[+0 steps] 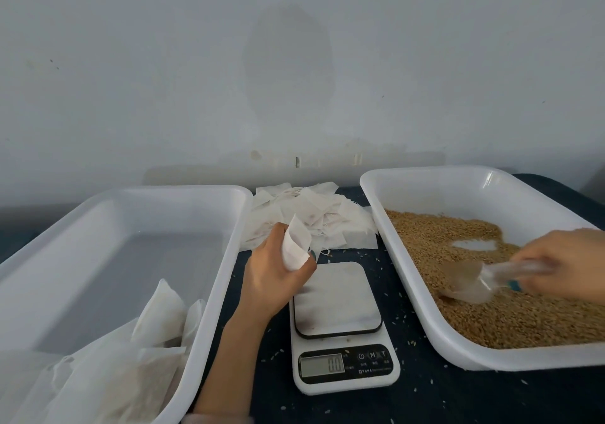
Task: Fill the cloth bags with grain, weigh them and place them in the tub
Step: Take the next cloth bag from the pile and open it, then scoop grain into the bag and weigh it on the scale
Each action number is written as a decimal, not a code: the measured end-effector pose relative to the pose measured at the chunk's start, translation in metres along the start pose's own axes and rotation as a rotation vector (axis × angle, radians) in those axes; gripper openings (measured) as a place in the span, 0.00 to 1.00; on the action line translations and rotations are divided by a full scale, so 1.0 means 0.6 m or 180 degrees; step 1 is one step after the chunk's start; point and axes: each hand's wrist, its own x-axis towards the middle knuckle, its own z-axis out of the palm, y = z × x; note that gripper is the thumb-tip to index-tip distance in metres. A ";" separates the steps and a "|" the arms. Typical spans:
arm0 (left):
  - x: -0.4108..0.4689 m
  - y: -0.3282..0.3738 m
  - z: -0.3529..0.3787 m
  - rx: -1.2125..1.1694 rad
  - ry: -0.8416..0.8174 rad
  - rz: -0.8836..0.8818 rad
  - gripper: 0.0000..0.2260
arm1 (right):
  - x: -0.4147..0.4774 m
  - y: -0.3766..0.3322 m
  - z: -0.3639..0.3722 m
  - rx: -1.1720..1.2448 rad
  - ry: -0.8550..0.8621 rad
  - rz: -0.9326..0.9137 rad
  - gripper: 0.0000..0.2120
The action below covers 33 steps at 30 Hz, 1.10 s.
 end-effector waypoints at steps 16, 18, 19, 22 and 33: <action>-0.001 0.003 0.002 0.0230 -0.0135 -0.0110 0.16 | -0.053 -0.006 0.076 0.1513 0.0985 0.0263 0.16; -0.003 0.006 0.002 0.0232 -0.0148 -0.0120 0.16 | -0.029 0.049 0.101 0.1558 0.1233 0.0362 0.18; -0.003 0.008 0.002 0.0233 -0.0156 -0.0121 0.16 | -0.008 0.076 0.112 0.1661 0.1319 0.0349 0.25; -0.003 0.014 0.002 0.0139 -0.0163 -0.0125 0.17 | 0.048 0.132 0.156 0.2006 0.1447 0.0499 0.30; -0.005 0.029 0.008 -0.0507 -0.0387 -0.0218 0.14 | 0.004 0.056 0.131 0.2695 0.1239 0.0219 0.34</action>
